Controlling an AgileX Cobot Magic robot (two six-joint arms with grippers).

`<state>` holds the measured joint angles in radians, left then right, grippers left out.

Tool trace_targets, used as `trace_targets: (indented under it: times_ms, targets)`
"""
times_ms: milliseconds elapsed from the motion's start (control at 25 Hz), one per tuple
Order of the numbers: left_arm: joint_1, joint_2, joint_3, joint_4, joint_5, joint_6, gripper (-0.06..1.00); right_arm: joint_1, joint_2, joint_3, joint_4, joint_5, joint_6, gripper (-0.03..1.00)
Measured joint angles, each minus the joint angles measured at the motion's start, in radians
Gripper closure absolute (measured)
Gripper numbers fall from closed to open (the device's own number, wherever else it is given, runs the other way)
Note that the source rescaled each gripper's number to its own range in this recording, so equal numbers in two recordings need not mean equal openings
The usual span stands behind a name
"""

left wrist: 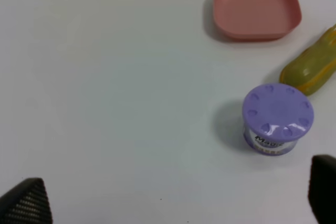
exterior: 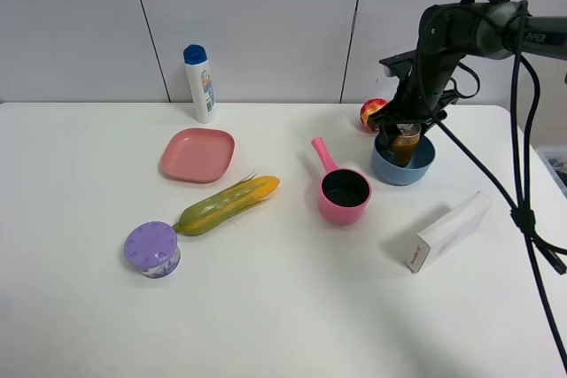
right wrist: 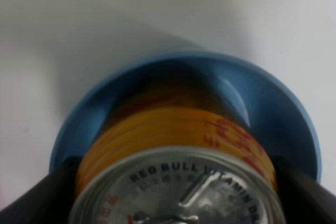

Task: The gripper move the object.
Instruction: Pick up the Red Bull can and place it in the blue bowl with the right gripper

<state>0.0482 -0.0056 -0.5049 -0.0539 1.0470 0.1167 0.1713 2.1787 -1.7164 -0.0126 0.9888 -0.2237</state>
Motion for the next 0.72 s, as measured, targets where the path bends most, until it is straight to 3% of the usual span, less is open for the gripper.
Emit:
trace_targets:
  times_ms: [400,560,640,720]
  targets:
    - [0.000,0.000,0.000,0.000,0.000,0.000,-0.06,0.000,0.000,0.000,-0.033,0.007,-0.001,0.94]
    - [0.000,0.000,0.000,0.000,0.000,0.000,-0.06,0.000,-0.001,0.000,-0.029,0.011,0.012,0.50]
    - [0.000,0.000,0.000,0.000,0.000,0.000,-0.06,0.000,-0.001,0.000,-0.026,0.014,0.018,0.40]
    - [0.000,0.000,0.000,0.000,0.000,0.000,-0.06,0.000,-0.002,-0.001,-0.016,0.024,0.021,0.37]
